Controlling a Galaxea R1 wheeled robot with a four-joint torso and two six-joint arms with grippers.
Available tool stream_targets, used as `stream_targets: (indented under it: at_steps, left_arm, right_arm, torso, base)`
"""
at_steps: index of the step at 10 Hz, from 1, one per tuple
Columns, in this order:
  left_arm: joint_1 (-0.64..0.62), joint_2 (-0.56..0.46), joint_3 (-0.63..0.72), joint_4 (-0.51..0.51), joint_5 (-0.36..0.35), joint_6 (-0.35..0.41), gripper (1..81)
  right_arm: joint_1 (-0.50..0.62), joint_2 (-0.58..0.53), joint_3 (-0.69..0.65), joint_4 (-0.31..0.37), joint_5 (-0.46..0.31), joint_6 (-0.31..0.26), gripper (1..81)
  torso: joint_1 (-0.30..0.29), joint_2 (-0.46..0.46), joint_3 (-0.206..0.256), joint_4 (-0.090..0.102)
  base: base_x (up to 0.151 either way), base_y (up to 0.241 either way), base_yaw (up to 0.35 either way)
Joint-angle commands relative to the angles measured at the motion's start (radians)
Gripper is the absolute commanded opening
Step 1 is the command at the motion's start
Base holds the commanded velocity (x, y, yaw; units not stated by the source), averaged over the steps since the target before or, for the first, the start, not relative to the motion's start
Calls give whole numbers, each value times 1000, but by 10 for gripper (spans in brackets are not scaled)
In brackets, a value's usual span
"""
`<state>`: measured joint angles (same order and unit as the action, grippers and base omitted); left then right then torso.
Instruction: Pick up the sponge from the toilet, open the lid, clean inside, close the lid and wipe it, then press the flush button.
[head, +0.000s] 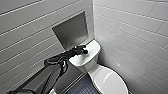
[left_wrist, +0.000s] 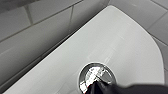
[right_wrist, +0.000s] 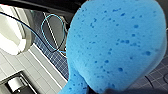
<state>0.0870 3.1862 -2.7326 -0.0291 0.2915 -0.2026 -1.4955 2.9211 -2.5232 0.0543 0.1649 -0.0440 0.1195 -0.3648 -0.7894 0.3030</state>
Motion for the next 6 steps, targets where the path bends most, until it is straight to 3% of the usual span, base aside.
stream_targets:
  at_steps: [1, 6]
  left_arm:
    - [-141, 43, -35, 67, 8, 5, 10]
    - [-63, 43, -41, 106, -21, 5, 10]
  right_arm:
    - [-32, 14, 29, -7, -77, -2, 10]
    - [-30, 22, 46, -7, -77, -2, 10]
  torso:
    - [0, 0, 0, 0]
    - [0, 0, 0, 0]
  base:
    - [0, 0, 0]
    - [0, 0, 0]
